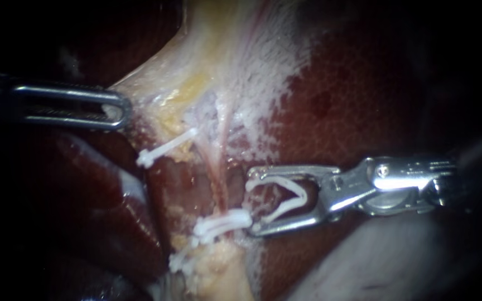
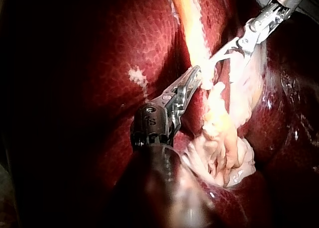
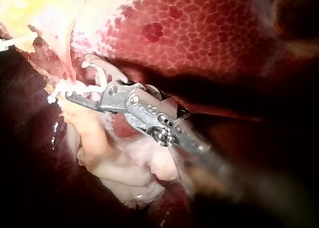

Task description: Clipping third clip right tube

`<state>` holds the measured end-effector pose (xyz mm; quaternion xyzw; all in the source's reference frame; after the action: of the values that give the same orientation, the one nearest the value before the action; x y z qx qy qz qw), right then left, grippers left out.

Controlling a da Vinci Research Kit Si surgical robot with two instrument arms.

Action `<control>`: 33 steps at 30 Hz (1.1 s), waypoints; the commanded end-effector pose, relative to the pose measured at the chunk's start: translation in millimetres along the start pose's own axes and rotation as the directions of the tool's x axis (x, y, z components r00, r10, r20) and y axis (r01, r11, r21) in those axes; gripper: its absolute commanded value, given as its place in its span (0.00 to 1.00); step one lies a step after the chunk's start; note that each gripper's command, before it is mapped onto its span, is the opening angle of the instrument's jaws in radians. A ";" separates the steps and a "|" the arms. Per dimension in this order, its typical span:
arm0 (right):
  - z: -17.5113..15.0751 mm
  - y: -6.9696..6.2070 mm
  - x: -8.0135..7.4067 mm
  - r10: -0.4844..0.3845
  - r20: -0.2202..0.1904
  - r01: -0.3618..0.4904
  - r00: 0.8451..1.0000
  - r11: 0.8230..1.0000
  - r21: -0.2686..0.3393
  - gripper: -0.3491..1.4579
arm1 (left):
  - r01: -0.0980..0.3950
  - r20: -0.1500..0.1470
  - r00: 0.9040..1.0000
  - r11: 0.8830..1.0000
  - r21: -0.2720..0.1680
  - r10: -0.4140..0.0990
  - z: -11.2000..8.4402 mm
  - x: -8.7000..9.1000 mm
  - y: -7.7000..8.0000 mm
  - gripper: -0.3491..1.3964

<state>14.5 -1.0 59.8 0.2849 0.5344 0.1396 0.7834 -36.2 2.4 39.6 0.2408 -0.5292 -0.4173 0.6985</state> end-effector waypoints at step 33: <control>6.2 -0.2 2.2 0.060 0.025 -0.062 0.998 0.994 0.096 0.40 | -0.003 0.001 1.000 1.000 0.005 0.003 0.2 0.3 -0.4 0.00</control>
<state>20.9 -1.8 59.9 0.3439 0.5193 0.1431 0.7691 -36.5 2.0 39.5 0.2414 -0.5310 -0.4150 0.6982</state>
